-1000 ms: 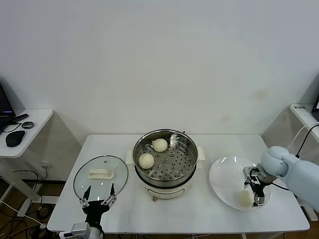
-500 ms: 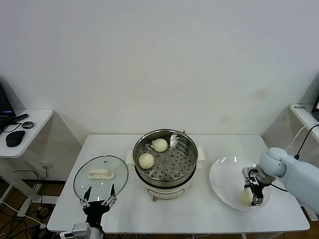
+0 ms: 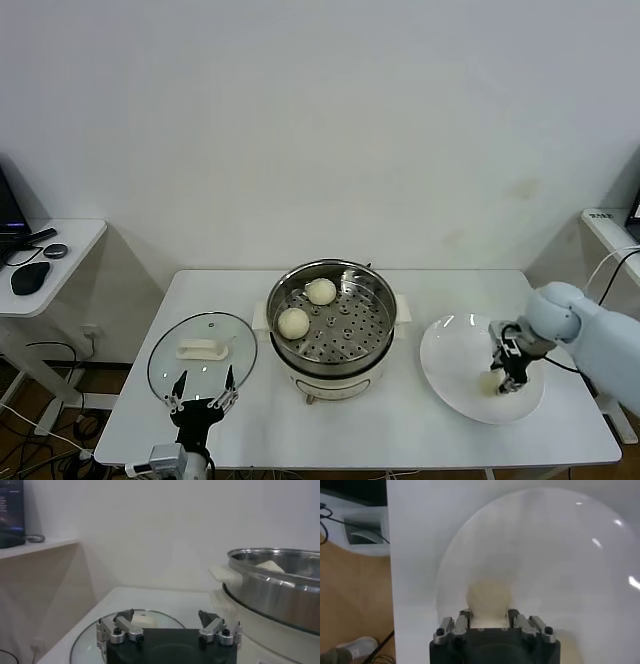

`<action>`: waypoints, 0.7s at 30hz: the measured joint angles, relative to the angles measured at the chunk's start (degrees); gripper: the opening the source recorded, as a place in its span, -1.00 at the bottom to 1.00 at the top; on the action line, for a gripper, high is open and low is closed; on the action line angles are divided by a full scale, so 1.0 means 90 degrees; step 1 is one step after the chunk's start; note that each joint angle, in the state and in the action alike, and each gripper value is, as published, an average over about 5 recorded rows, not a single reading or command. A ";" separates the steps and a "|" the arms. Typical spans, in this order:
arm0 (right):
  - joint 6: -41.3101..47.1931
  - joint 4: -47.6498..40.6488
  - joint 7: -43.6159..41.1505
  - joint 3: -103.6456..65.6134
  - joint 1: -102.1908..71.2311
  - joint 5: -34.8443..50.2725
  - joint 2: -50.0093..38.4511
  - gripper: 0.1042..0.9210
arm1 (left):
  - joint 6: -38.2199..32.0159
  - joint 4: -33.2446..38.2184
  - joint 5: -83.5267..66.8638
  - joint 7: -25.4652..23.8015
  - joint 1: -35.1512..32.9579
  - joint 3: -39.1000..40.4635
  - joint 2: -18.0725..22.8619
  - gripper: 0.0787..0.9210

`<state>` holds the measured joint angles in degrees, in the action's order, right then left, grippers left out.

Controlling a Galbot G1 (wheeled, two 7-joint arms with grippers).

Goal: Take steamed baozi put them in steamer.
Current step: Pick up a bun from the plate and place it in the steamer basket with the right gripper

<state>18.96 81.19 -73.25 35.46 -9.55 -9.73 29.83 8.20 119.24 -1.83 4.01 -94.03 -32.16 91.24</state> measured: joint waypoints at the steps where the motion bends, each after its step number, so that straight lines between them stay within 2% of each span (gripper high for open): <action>1: 0.0015 0.0002 -0.0015 0.0067 0.0162 0.0067 0.0016 -0.15 | 0.0000 0.0015 0.0000 0.0002 0.0005 0.0006 0.0004 0.77; 9: 0.0134 -0.0084 -0.0158 0.0863 0.1936 0.0838 0.0480 -0.13 | -0.0004 0.0108 0.0011 0.0071 0.0038 -0.0031 -0.0043 0.77; 21: -0.0220 -0.0362 -0.0463 0.1783 0.4233 0.2208 0.2035 -0.14 | -0.0041 0.0296 0.0113 0.0156 -0.0039 -0.0039 -0.0074 0.77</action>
<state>16.98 77.94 -77.42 51.51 28.54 10.14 48.15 7.82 121.90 -0.81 5.42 -94.38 -32.52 90.57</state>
